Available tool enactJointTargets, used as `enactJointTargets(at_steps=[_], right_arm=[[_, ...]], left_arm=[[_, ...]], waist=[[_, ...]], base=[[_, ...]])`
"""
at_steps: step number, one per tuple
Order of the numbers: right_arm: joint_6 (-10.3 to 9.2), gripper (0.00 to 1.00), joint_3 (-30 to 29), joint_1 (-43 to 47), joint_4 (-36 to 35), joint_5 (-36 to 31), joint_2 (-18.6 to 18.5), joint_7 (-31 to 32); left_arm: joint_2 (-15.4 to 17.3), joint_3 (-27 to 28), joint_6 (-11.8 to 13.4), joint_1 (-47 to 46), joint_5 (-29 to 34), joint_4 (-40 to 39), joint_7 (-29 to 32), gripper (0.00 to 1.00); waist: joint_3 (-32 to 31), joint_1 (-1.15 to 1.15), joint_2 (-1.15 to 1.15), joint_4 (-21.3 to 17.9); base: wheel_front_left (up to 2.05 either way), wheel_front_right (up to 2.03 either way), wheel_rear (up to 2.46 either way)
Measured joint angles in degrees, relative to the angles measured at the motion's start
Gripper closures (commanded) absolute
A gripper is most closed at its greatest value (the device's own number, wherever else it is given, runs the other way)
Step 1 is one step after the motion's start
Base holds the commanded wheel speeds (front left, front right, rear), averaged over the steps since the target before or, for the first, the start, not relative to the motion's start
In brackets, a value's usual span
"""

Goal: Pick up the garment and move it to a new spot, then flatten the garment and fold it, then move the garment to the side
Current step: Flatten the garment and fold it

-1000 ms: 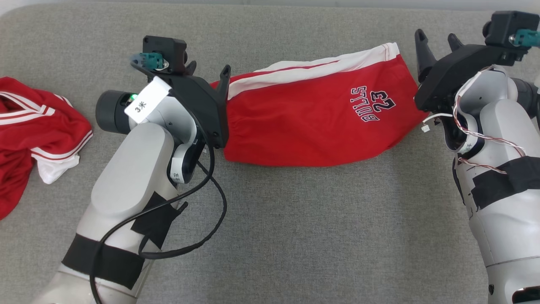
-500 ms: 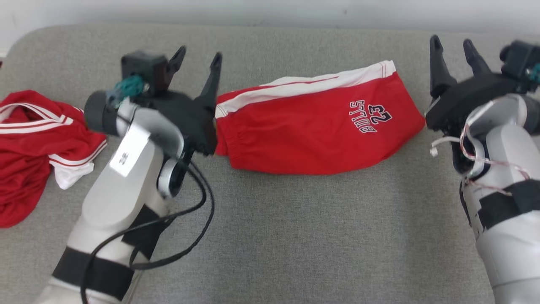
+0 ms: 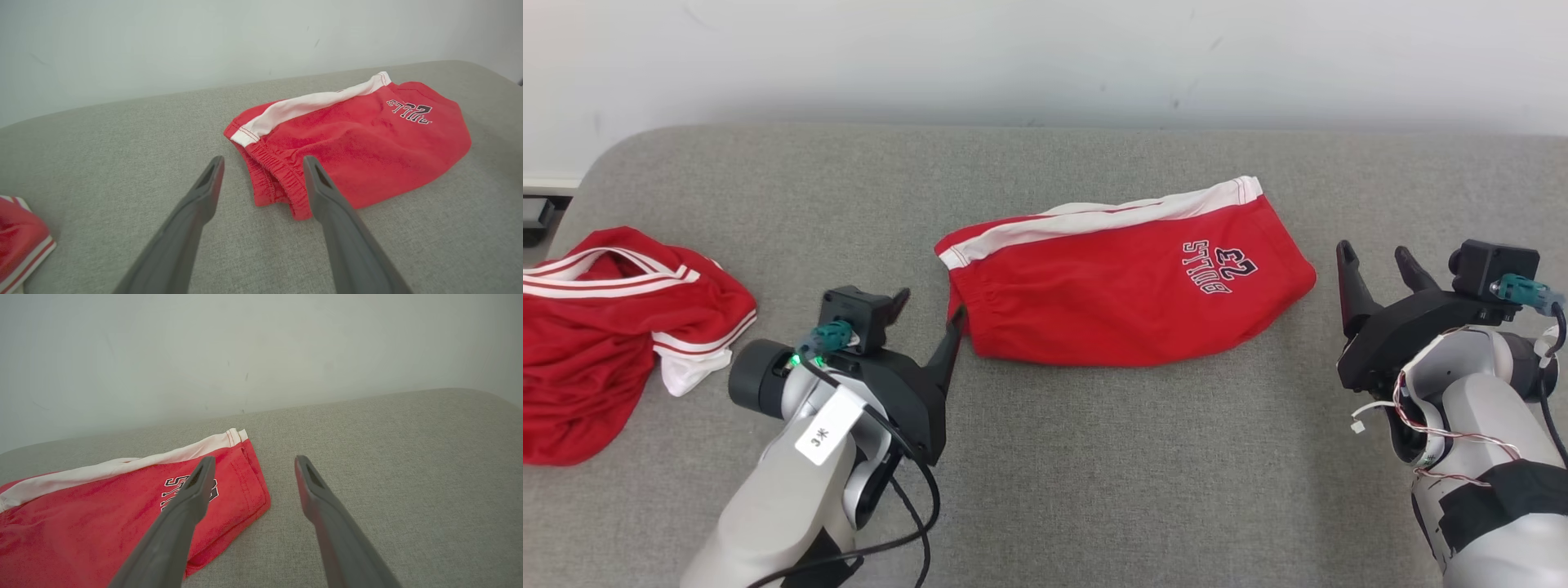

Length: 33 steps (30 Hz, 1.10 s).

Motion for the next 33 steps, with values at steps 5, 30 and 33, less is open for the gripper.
enactJointTargets(at_steps=[5,30,33], right_arm=[[-0.07,0.00,0.15,0.13,1.20,0.01,0.10,1.38],[-3.00,0.00,-0.32,-8.50,8.93,0.93,0.40,6.55],[-3.19,0.09,-0.53,-9.43,10.31,0.93,-0.08,7.03]], left_arm=[[-0.01,-1.92,-0.98,0.97,0.49,0.57,1.14,0.00],[-1.67,-6.05,-3.01,-2.31,2.01,2.02,3.07,0.00],[-2.08,-6.09,-3.07,-3.41,2.01,2.08,2.99,0.00]], waist=[[0.94,0.02,0.00,-0.28],[9.23,0.02,0.01,2.43],[9.86,0.02,0.01,2.81]], base=[[0.00,0.00,0.00],[0.00,0.00,0.00],[0.00,0.00,0.00]])
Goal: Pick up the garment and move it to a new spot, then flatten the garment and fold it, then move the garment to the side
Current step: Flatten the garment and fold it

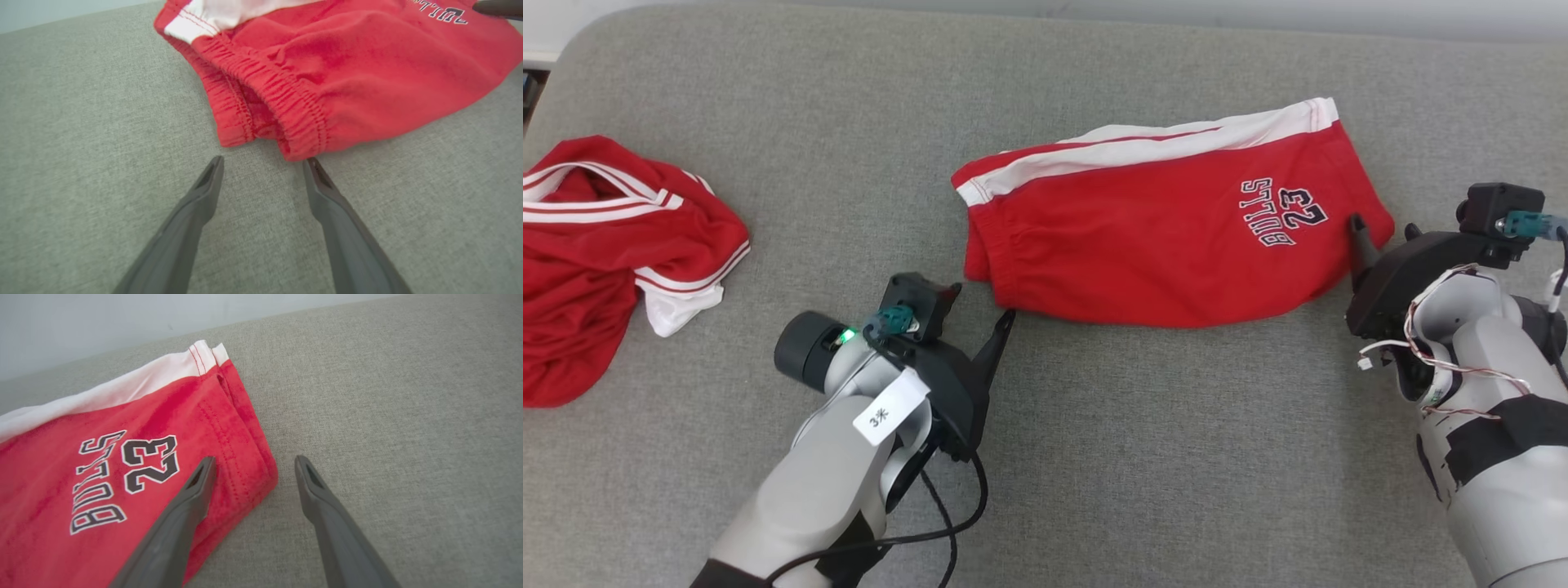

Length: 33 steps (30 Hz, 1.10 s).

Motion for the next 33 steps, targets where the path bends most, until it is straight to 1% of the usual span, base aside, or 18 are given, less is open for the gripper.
enactJointTargets(at_steps=[1,4,5,6,7,8,9,22,23,25,26,27,31,33], right_arm=[[-0.29,0.18,-0.11,-0.08,0.23,0.00,-0.16,0.01],[-0.48,0.31,-0.18,-0.29,1.69,0.00,-0.11,0.49],[-0.47,0.55,-0.18,-0.36,1.86,0.00,-0.09,0.52],[-0.47,0.65,-0.15,-0.64,2.05,0.00,-0.07,0.63],[-0.48,0.71,-0.14,-1.06,2.30,0.00,-0.05,0.94],[-0.48,0.82,-0.14,-1.31,2.53,0.00,-0.05,1.00],[-0.48,1.00,-0.12,-1.37,2.82,0.00,-0.05,1.01],[-0.48,1.00,-0.10,-2.29,5.15,0.01,-0.02,0.94],[-0.48,1.00,-0.10,-2.31,5.30,0.01,0.00,0.94],[-0.48,1.00,-0.10,-2.32,5.53,0.01,0.01,0.93],[-0.48,1.00,-0.10,-2.32,5.65,0.01,0.00,0.92],[-0.48,1.00,-0.10,-2.33,5.78,0.01,0.00,0.88],[-0.48,1.00,-0.14,-2.35,6.62,0.07,-0.02,0.82],[-0.47,1.00,-0.13,-2.35,7.06,0.07,-0.01,0.43]], left_arm=[[-0.14,-0.01,-0.29,-0.28,0.00,0.00,-0.01,0.00],[-0.32,-0.19,-0.37,-0.36,-0.01,0.27,-0.08,0.00],[-0.34,-0.26,-0.37,-0.36,-0.01,0.31,-0.10,0.00],[-0.37,-0.35,-0.38,-0.36,-0.01,0.31,-0.11,0.00],[-0.40,-0.46,-0.38,-0.36,-0.01,0.33,-0.27,0.00],[-0.41,-0.59,-0.40,-0.36,-0.01,0.36,-0.46,0.00],[-0.43,-0.76,-0.41,-0.37,-0.01,0.40,-0.59,0.00],[-0.43,-2.18,-0.91,-1.15,-0.02,0.57,-2.01,0.00],[-0.43,-2.16,-0.94,-1.40,-0.02,0.56,-2.05,0.05],[-0.38,-2.61,-0.98,-1.48,-0.02,0.53,-2.21,0.69],[-0.37,-3.01,-1.34,-1.48,-0.02,0.52,-2.53,0.76],[-0.35,-3.31,-1.40,-1.48,-0.03,0.49,-2.60,1.00],[-0.36,-3.88,-1.40,-1.47,-0.11,0.51,-3.02,1.00],[-0.36,-3.98,-1.41,-1.47,-0.19,0.51,-3.04,0.88]], waist=[[0.16,0.00,0.00,0.13],[0.49,0.00,0.00,0.39],[0.54,0.00,0.00,0.44],[0.58,0.00,0.00,0.48],[0.63,0.00,-0.01,0.52],[0.67,0.00,-0.01,0.55],[0.71,0.00,0.00,0.58],[0.53,0.00,-0.01,0.66],[0.47,0.00,0.00,0.64],[0.34,0.00,0.00,0.58],[0.27,0.00,0.00,0.56],[0.21,0.00,0.00,0.55],[-0.16,0.00,0.00,0.58],[-0.31,0.00,-0.01,0.62]], base=[[0.00,0.00,0.00],[0.00,0.00,0.00],[0.00,0.00,0.00],[0.00,0.00,0.00],[0.00,0.00,0.00],[0.00,0.00,0.00],[0.00,0.00,0.00],[0.00,0.00,0.00],[0.00,0.00,0.00],[0.00,0.00,0.00],[0.00,0.00,0.00],[0.00,0.00,0.00],[0.00,0.00,0.00],[0.00,0.00,0.00]])
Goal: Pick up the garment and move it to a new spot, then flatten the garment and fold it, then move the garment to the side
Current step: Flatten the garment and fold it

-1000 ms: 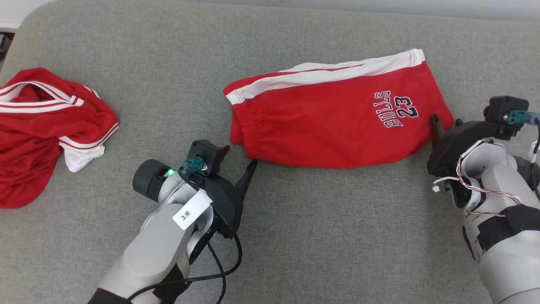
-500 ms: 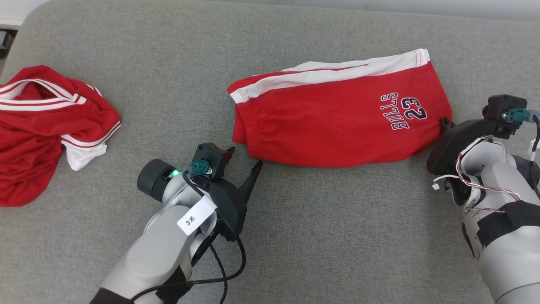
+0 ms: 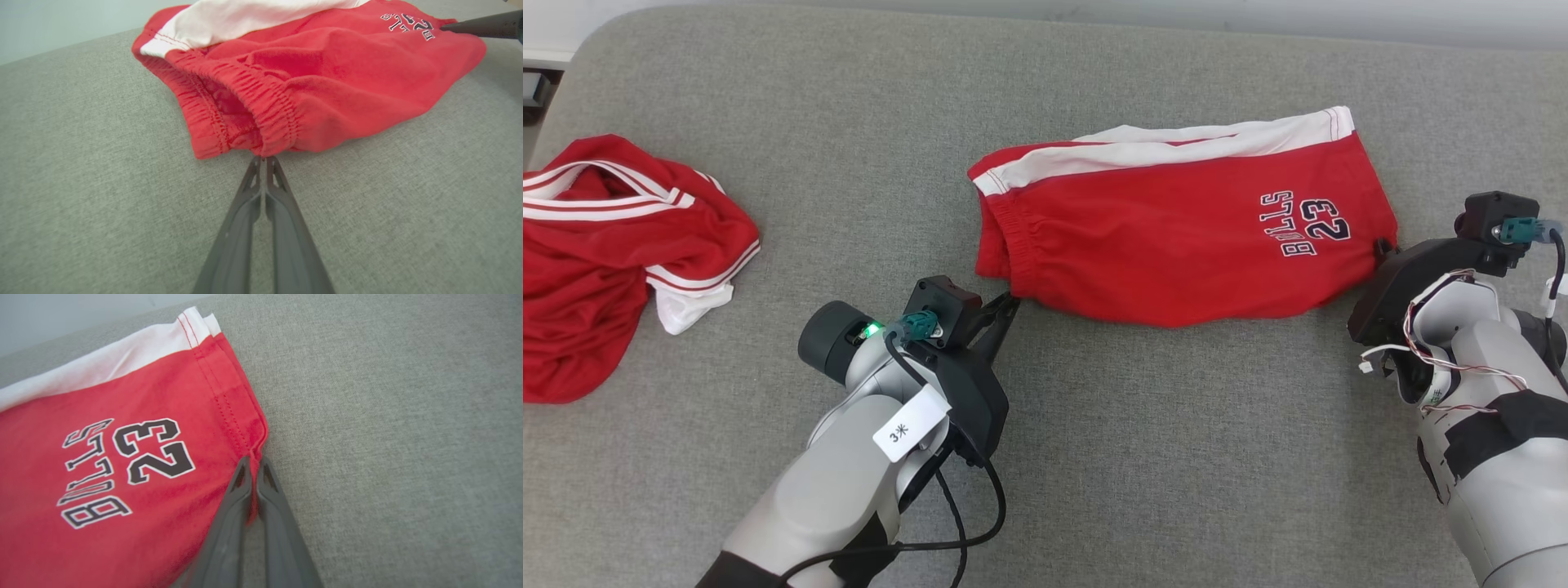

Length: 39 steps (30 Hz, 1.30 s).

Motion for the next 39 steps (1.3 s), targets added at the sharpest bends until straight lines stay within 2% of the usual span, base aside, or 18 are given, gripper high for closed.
enactJointTargets(at_steps=[3,4,5,13,14,15,16,18,22,25,26,27,28,29,30,32,33,39], right_arm=[[0.00,1.00,0.02,-0.01,0.31,0.00,-0.01,-0.02],[0.00,1.00,0.03,-0.01,0.41,0.01,-0.01,-0.07],[0.00,1.00,0.04,-0.01,0.53,0.00,-0.02,-0.08],[0.08,1.00,0.04,-0.13,1.72,0.01,-0.12,-0.51],[0.08,1.00,0.04,-0.17,1.85,0.01,-0.12,-0.52],[0.08,1.00,0.05,-0.23,1.96,0.01,-0.12,-0.53],[0.09,1.00,0.05,-0.28,2.05,0.01,-0.12,-0.53],[0.13,1.00,0.08,-0.33,2.20,0.01,-0.12,-0.58],[0.14,1.00,0.15,-0.76,2.68,0.01,-0.10,-0.58],[0.35,1.00,0.20,-1.05,3.16,0.01,-0.10,-0.62],[0.41,1.00,0.23,-1.10,3.31,0.02,-0.09,-0.79],[0.42,1.00,0.27,-1.14,3.44,0.02,-0.07,-0.99],[0.56,1.00,0.31,-1.16,3.53,0.02,-0.05,-1.01],[0.56,1.00,0.33,-1.18,3.60,0.02,-0.05,-1.01],[0.57,1.00,0.34,-1.19,3.67,0.02,-0.05,-1.02],[0.58,1.00,0.37,-1.21,3.78,0.02,-0.05,-1.08],[0.59,1.00,0.38,-1.22,3.86,0.02,-0.05,-1.10],[0.64,1.00,0.43,-1.21,4.32,0.02,-0.07,-1.56]], left_arm=[[0.00,-0.23,-0.01,0.01,-0.08,0.01,-0.33,0.50],[0.02,-0.34,-0.01,0.01,-0.13,0.01,-0.36,0.50],[0.07,-0.41,-0.02,0.01,-0.19,0.00,-0.58,0.00],[0.16,-1.53,-0.04,-0.01,-0.64,-0.47,-2.03,0.00],[0.20,-1.72,-0.04,-0.02,-0.65,-0.52,-2.03,0.02],[0.21,-1.88,-0.04,-0.02,-0.78,-0.53,-2.04,0.13],[0.23,-2.15,-0.04,-0.02,-1.00,-0.59,-2.08,0.36],[0.35,-3.09,-0.04,-0.02,-1.19,-0.75,-2.09,0.52],[0.47,-3.93,-0.04,-0.06,-1.60,-0.81,-2.26,0.56],[0.53,-4.14,-0.04,-0.51,-2.02,-0.69,-2.26,0.42],[0.52,-4.13,-0.04,-0.81,-2.03,-0.59,-2.26,0.27],[0.57,-4.12,-0.04,-1.05,-2.04,-0.56,-2.26,0.23],[0.67,-4.13,-0.04,-1.14,-2.11,-0.53,-2.26,0.25],[0.77,-4.14,-0.04,-1.14,-2.42,-0.43,-2.26,0.32],[0.85,-4.19,-0.04,-1.14,-2.71,-0.31,-2.26,0.52],[0.98,-4.52,-0.04,-1.14,-3.63,-0.22,-2.26,0.75],[1.05,-4.77,-0.04,-1.14,-3.71,-0.20,-2.26,1.00],[2.36,-6.03,-0.04,-1.13,-4.33,-0.19,-2.33,1.00]], waist=[[-0.17,0.00,0.00,0.06],[-0.22,0.00,0.00,0.08],[-0.27,0.00,0.00,0.10],[-0.61,0.00,0.00,0.30],[-0.64,0.00,0.00,0.32],[-0.67,0.00,0.00,0.34],[-0.70,0.00,0.00,0.36],[-0.74,0.00,0.00,0.36],[-0.77,0.00,0.00,0.30],[-0.75,0.00,0.00,0.20],[-0.75,0.00,0.00,0.16],[-0.75,0.00,0.00,0.11],[-0.75,0.00,0.00,0.06],[-0.75,0.00,0.00,0.01],[-0.75,0.00,0.00,-0.05],[-0.75,0.00,0.00,-0.16],[-0.75,0.00,0.00,-0.21],[-0.96,0.00,0.00,-0.38]], base=[[0.00,0.00,0.00],[0.00,0.00,0.00],[0.00,0.00,0.00],[0.00,0.00,0.00],[0.00,0.00,0.00],[0.00,0.00,0.00],[0.00,0.00,0.00],[0.00,0.00,0.00],[0.00,0.00,0.00],[0.00,0.00,0.00],[0.00,0.00,0.00],[0.00,0.00,0.00],[0.00,0.00,0.00],[0.00,0.00,0.00],[0.00,0.00,0.00],[0.00,0.00,0.00],[0.00,0.00,0.00],[0.00,0.00,0.00]])
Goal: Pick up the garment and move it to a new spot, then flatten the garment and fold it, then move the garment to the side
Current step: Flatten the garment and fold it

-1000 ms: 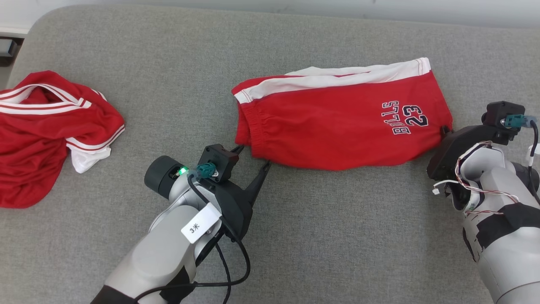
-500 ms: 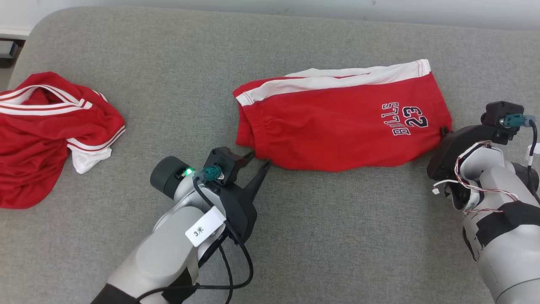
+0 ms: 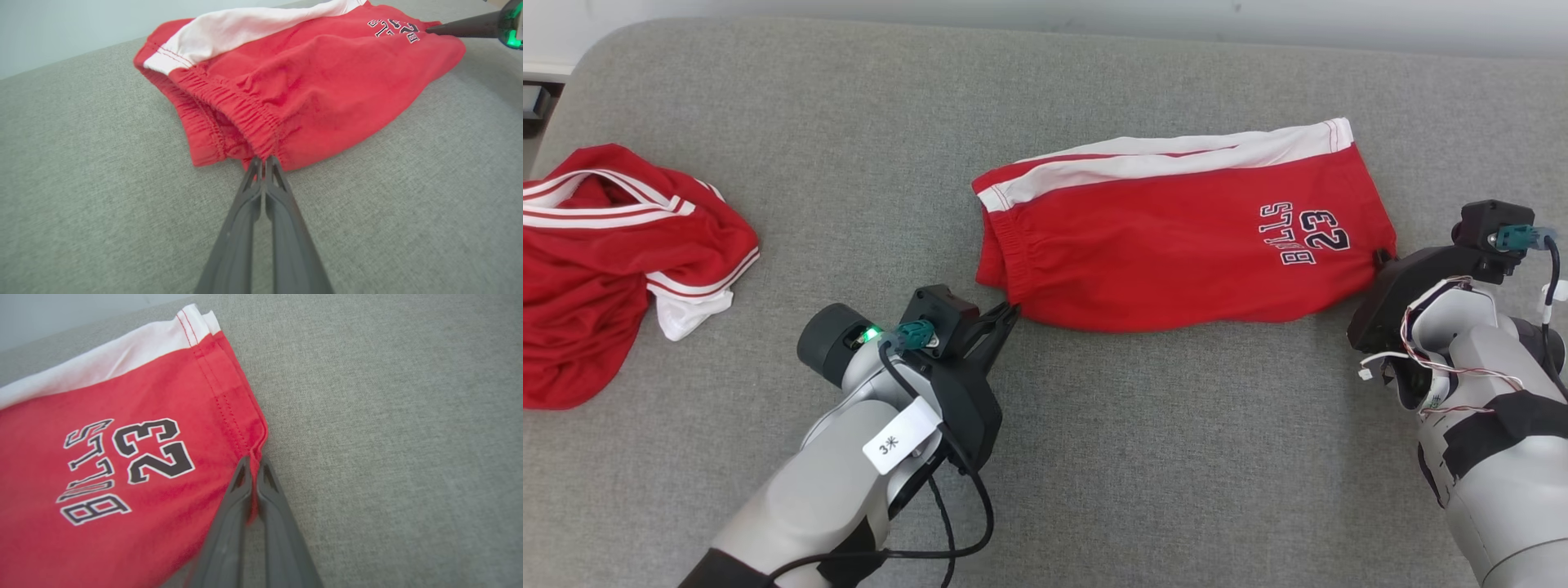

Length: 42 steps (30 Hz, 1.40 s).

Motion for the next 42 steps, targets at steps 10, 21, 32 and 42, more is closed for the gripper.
enactJointTargets(at_steps=[10,21,32,42], right_arm=[[2.63,1.00,-0.75,2.70,-0.18,1.58,-0.49,-1.23],[8.35,1.00,-2.56,12.58,-8.08,6.28,1.48,-3.49],[9.34,1.00,-2.60,24.87,-19.68,8.03,2.61,-4.50],[9.31,1.00,-3.18,36.02,-32.18,8.82,2.61,-1.87]], left_arm=[[3.01,-3.72,-0.01,0.08,-1.55,-2.01,-1.27,1.00],[7.90,-7.21,-0.01,5.65,-7.93,-9.82,-2.54,1.00],[13.78,-6.98,-0.01,11.34,-11.92,-16.46,-1.58,1.00],[17.69,-7.51,0.00,16.61,-14.26,-23.17,2.32,1.00]], waist=[[-2.05,0.00,0.00,0.47],[-5.78,0.00,0.00,0.47],[-9.57,-0.01,0.00,-0.20],[-11.59,-0.01,-0.01,-2.07]], base=[[0.00,0.00,0.00],[0.00,0.00,0.00],[0.00,0.00,0.00],[0.00,0.00,0.00]])
